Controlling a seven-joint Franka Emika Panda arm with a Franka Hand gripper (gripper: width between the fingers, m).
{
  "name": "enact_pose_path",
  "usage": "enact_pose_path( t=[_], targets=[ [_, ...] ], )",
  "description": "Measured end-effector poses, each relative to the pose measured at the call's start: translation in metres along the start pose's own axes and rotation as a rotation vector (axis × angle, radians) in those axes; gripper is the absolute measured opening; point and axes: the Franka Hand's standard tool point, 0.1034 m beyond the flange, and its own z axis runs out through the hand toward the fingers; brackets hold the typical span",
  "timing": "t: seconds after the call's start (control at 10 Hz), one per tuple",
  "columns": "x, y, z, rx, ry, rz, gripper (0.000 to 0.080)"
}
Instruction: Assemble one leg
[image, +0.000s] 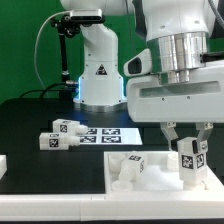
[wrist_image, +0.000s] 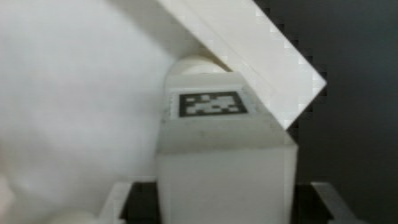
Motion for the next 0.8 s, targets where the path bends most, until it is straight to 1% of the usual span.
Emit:
enact_pose_path(
  t=[0.1, 0.2, 0.5, 0.6, 0.7, 0.8],
  targets=[
    [-0.0015, 0.0006, 0.0001, -0.009, 0.002, 0.107, 0.0287],
    [-0.0004, 0.0011, -0.0001, -0.010, 0.004, 0.106, 0.0288],
    [-0.0001, 0.0030, 0.0000, -0.005, -0.008, 0.296, 0.0288],
    [-0.0009, 0.0034, -0.0009, -0.015, -0.027, 0.443, 0.0288],
    [-0.0004, 0.0030, -0.0021, -0.025, -0.037, 0.511, 0.0288],
    [-0.0004, 0.0034, -0.0014, -0.025, -0.036, 0.498, 0.0288]
  ],
)
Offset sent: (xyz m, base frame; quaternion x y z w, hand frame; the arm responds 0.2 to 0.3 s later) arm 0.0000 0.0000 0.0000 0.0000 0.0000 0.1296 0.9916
